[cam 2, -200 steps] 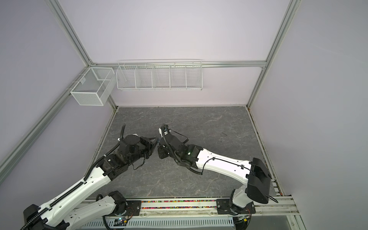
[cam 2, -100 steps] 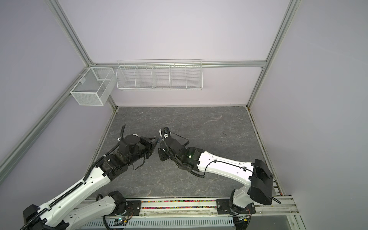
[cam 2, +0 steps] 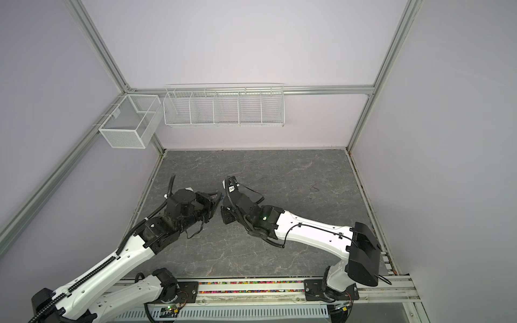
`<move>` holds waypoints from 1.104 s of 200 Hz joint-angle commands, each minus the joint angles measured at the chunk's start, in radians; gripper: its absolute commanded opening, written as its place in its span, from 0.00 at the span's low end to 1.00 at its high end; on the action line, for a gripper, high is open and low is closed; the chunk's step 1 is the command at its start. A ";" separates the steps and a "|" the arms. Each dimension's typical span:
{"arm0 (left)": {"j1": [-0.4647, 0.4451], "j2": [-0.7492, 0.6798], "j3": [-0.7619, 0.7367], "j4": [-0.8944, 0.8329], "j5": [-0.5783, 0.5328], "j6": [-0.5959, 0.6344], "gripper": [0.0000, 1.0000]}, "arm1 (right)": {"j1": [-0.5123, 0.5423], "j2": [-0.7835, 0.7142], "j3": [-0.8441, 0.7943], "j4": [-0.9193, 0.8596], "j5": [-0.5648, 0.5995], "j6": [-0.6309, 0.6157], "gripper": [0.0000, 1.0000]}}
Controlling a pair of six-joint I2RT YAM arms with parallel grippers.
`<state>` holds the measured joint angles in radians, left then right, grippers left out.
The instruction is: Unlock with the key
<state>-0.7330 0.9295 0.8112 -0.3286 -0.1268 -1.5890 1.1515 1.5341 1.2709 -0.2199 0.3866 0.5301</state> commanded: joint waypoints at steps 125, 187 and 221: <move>-0.004 0.012 0.047 0.054 0.017 -0.004 0.00 | -0.016 0.098 0.102 -0.032 -0.105 0.078 0.06; -0.007 0.007 0.048 0.045 0.001 0.026 0.00 | -0.035 0.079 0.133 -0.070 -0.114 0.135 0.06; -0.013 0.012 0.059 0.018 0.016 0.023 0.00 | -0.034 0.073 0.155 -0.112 0.011 0.069 0.06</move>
<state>-0.7254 0.9482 0.8257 -0.3279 -0.1696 -1.5734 1.1210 1.6070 1.3911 -0.3210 0.3119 0.6296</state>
